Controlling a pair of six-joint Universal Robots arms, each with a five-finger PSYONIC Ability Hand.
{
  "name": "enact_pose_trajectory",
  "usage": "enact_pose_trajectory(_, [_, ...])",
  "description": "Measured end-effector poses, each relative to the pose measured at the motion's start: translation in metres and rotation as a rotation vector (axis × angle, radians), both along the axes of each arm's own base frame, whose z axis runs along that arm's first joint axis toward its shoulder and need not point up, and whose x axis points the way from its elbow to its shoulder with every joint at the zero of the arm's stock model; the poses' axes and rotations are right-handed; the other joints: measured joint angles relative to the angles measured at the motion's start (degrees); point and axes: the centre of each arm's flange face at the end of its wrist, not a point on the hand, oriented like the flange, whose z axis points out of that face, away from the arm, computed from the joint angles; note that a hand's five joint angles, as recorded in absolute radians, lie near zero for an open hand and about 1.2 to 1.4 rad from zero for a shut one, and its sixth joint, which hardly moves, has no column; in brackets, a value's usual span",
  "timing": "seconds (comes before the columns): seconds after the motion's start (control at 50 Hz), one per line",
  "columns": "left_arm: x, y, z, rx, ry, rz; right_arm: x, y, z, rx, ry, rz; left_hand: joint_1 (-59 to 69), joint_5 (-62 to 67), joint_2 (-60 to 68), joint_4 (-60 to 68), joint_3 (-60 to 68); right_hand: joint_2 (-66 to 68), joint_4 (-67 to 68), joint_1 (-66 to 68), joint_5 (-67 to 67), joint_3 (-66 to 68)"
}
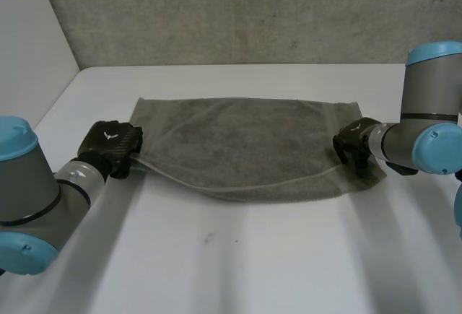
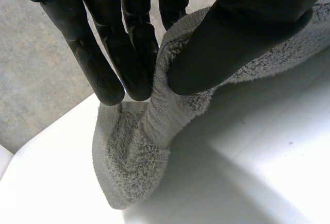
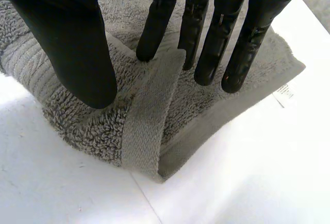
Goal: Fold the towel.
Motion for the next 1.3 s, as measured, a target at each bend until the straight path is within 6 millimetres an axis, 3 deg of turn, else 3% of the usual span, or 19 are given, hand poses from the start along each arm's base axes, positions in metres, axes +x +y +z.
enact_pose_trajectory(0.46, [0.000,0.000,0.000,0.000,0.000,0.000,-0.004,-0.001,0.000,-0.005,0.024,-0.037,0.0,0.0,0.0,0.0,0.0,-7.4,-7.1,-7.8,-7.2,-7.1])
enact_pose_trajectory(0.54, [0.000,0.000,0.000,0.000,0.000,0.000,-0.004,-0.001,-0.001,-0.002,0.023,-0.040,0.0,0.0,0.0,0.0,0.0,0.4,0.2,1.1,-0.2,0.7])
enact_pose_trajectory(0.6, [0.000,0.000,0.000,0.000,0.000,0.001,-0.004,-0.001,0.000,-0.003,0.016,-0.043,0.0,0.0,0.0,0.0,0.0,17.2,17.5,20.2,16.9,17.5])
enact_pose_trajectory(0.64, [0.000,0.000,0.000,0.001,0.000,0.001,-0.004,-0.001,0.002,-0.007,0.006,-0.047,0.0,0.0,0.0,0.0,0.0,20.7,20.4,24.2,19.9,20.4])
enact_pose_trajectory(0.72, [0.000,0.001,0.000,0.002,-0.001,0.001,-0.003,-0.002,0.011,-0.026,-0.035,-0.063,0.0,0.0,0.0,0.0,0.0,28.0,28.5,32.7,27.8,28.5])
enact_pose_trajectory(0.92, [0.000,0.004,0.010,-0.021,0.006,-0.001,-0.006,0.012,0.073,-0.067,-0.261,-0.055,0.0,0.0,0.0,0.0,0.0,30.3,31.1,35.4,30.3,31.0])
enact_pose_trajectory(1.18, [0.002,0.013,0.019,-0.037,0.010,-0.002,-0.023,0.031,0.071,-0.006,-0.276,-0.063,0.0,0.0,0.0,0.0,0.0,30.5,31.3,35.6,30.5,31.2])
enact_pose_trajectory(1.3, [0.005,0.022,0.056,-0.133,0.035,-0.001,-0.042,0.044,0.120,-0.144,-0.323,-0.068,0.0,0.0,0.0,0.0,0.0,30.5,31.3,35.8,30.5,31.2])
